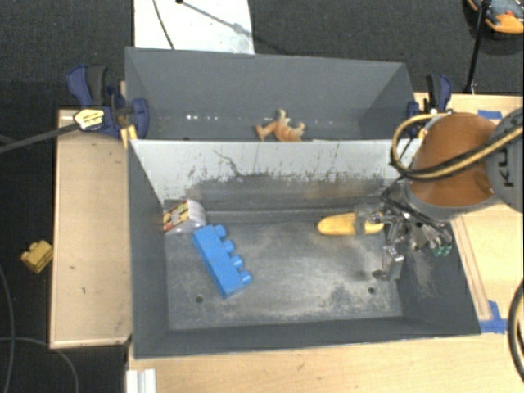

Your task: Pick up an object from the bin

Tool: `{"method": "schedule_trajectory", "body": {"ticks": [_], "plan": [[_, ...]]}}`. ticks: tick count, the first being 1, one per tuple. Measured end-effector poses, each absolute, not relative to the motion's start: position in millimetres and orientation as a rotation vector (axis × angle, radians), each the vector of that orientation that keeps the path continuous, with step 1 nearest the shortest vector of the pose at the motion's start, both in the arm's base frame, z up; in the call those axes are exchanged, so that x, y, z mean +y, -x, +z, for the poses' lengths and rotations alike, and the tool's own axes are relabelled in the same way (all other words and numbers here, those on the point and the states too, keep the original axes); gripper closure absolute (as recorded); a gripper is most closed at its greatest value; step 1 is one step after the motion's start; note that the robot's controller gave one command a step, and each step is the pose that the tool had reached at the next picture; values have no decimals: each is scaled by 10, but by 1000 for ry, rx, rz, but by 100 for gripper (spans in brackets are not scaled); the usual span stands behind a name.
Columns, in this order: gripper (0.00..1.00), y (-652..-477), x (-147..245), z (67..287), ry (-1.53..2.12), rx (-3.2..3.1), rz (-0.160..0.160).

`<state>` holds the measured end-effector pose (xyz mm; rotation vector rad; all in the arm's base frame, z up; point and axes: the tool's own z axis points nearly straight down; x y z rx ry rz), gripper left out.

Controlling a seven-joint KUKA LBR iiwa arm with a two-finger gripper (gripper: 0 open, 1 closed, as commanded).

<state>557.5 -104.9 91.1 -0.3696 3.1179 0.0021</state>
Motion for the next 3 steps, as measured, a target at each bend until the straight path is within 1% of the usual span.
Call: {"method": "schedule_trajectory", "body": {"ticks": [1, 2, 3], "plan": [[0, -5776, -915, 868, 430, 3106, -6], [0, -5904, -461, 776, 573, 3076, -7], [0, -5915, -241, 787, 698, 3048, -4]]}}
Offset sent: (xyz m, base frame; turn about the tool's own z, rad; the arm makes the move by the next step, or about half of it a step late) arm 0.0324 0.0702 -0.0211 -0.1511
